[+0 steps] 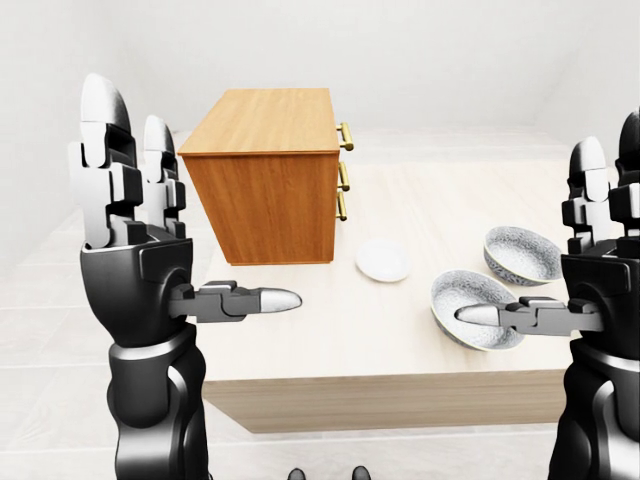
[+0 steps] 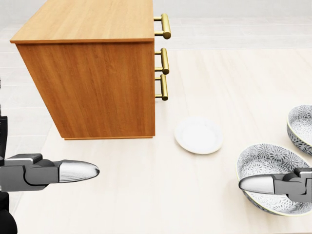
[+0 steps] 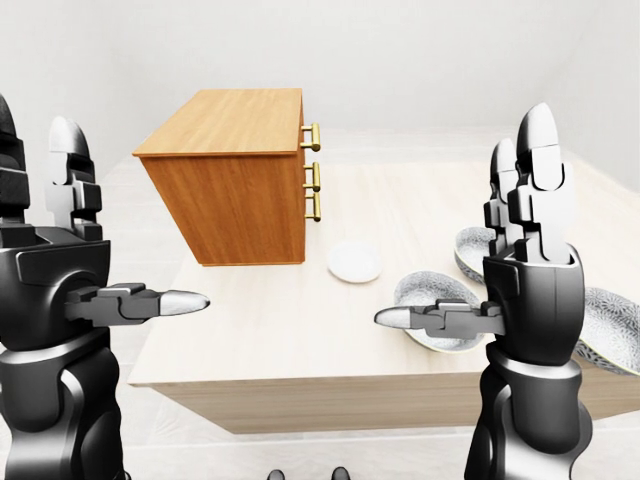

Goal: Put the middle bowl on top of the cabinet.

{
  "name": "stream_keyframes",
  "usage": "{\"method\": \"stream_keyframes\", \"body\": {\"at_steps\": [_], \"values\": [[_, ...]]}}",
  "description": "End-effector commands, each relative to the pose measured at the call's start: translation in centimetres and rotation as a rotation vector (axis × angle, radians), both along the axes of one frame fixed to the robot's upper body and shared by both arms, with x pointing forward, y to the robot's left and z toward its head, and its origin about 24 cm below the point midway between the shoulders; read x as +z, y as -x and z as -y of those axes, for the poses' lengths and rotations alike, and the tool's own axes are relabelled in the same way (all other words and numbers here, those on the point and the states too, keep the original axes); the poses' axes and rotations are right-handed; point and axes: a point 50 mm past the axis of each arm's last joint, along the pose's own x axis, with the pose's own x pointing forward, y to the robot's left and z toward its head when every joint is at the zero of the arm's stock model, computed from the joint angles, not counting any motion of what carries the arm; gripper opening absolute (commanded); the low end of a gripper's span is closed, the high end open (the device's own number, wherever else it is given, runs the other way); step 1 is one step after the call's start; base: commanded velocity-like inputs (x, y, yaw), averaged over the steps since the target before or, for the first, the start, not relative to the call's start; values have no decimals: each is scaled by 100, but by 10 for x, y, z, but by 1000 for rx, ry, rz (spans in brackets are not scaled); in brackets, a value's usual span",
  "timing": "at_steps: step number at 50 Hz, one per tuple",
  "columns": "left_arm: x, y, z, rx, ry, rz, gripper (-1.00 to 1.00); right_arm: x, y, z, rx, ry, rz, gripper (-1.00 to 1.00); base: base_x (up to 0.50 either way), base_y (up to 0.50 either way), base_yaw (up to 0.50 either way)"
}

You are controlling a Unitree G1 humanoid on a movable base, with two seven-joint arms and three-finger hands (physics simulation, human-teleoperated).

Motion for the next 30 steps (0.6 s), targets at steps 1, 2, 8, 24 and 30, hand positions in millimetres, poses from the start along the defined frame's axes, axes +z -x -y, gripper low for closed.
{"method": "stream_keyframes", "body": {"at_steps": [1,2,8,24,30], "values": [[-2,0,1,-6,-4,-10,100,0,0,0,3,-1,1,100,0,0,0],[-1,0,1,-6,-4,-6,100,2,2,-1,14,-6,16,100,0,0,0],[-1,0,1,-5,-4,-3,100,3,3,-1,20,-3,19,100,19,0,0],[1,1,0,-5,-2,5,100,1,2,1,14,-10,7,100,50,0,0],[-3,-1,2,-8,-3,-17,100,-1,1,1,13,-10,-2,100,50,0,0]]}}
